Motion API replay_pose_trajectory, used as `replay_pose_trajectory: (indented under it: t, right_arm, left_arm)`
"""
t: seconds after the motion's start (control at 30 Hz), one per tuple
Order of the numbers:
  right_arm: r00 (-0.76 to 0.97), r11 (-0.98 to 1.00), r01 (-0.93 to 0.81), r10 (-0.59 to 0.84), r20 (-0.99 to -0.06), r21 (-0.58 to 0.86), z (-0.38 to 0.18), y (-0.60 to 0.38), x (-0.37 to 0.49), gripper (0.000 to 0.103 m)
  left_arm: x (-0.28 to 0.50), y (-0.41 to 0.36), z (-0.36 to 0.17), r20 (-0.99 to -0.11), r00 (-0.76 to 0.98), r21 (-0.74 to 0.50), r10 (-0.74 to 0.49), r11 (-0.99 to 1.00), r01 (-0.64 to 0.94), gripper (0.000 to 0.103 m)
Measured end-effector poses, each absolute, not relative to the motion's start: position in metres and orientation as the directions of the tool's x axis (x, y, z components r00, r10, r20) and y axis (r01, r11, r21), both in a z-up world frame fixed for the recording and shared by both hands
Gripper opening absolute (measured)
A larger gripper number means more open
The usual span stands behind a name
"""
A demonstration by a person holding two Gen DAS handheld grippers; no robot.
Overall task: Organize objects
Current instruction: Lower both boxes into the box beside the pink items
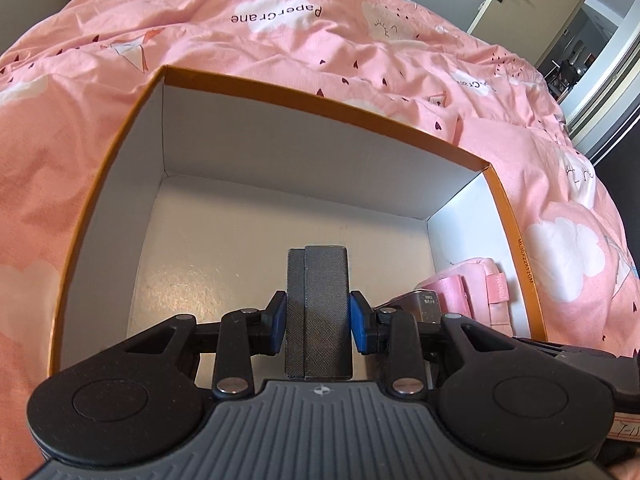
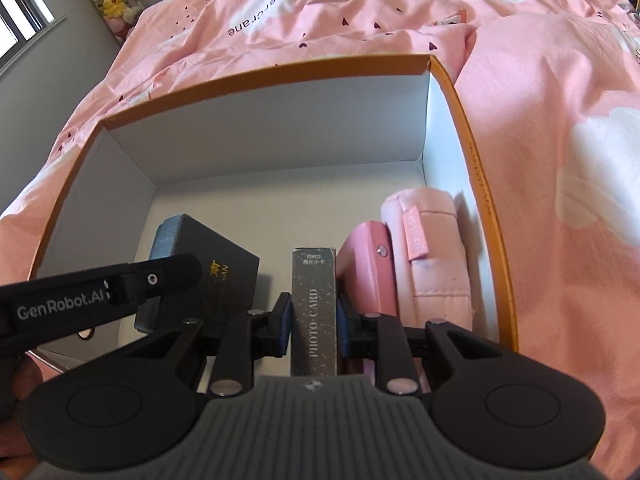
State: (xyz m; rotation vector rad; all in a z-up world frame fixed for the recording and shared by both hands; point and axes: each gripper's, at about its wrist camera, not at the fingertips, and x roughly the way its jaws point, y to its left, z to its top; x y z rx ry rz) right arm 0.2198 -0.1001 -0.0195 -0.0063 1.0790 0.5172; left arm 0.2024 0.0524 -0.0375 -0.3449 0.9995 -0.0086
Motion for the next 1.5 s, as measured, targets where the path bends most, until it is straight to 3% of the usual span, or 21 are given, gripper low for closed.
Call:
replay_pose_trajectory:
  t: [0.3, 0.43, 0.53, 0.7, 1.17, 1.43, 1.5]
  right_arm:
    - [0.408, 0.874, -0.443, 0.394, -0.824, 0.199, -0.005, -0.103, 0.209, 0.027]
    - [0.487, 0.877, -0.444, 0.408, -0.772, 0.183, 0.014, -0.120, 0.199, 0.030]
    - [0.553, 0.889, -0.399, 0.428, -0.715, 0.223, 0.029, -0.140, 0.201, 0.040]
    - [0.607, 0.919, -0.304, 0.391, -0.692, 0.252, 0.036, -0.163, 0.212, 0.041]
    - [0.613, 0.921, -0.242, 0.390, -0.687, 0.307, 0.026, -0.178, 0.219, 0.040]
    - [0.611, 0.923, -0.242, 0.384, -0.692, 0.298, 0.024, -0.179, 0.217, 0.041]
    - [0.606, 0.922, -0.247, 0.387, -0.695, 0.298, 0.023, -0.179, 0.217, 0.041]
  left_arm:
    - [0.207, 0.040, -0.044, -0.835, 0.521, -0.281, -0.178, 0.952, -0.125, 0.036]
    - [0.207, 0.034, -0.044, -0.850, 0.504, -0.239, -0.154, 0.965, -0.108, 0.036]
    - [0.207, 0.027, -0.048, -0.858, 0.484, -0.245, -0.172, 0.965, -0.091, 0.036]
    - [0.208, 0.013, -0.049, -0.862, 0.478, -0.228, -0.168, 0.971, -0.070, 0.036]
    - [0.211, 0.016, -0.057, -0.859, 0.444, -0.359, -0.253, 0.917, -0.173, 0.037]
    - [0.214, 0.017, -0.056, -0.838, 0.432, -0.428, -0.335, 0.893, -0.139, 0.041]
    - [0.212, 0.018, -0.055, -0.834, 0.429, -0.438, -0.347, 0.889, -0.132, 0.047]
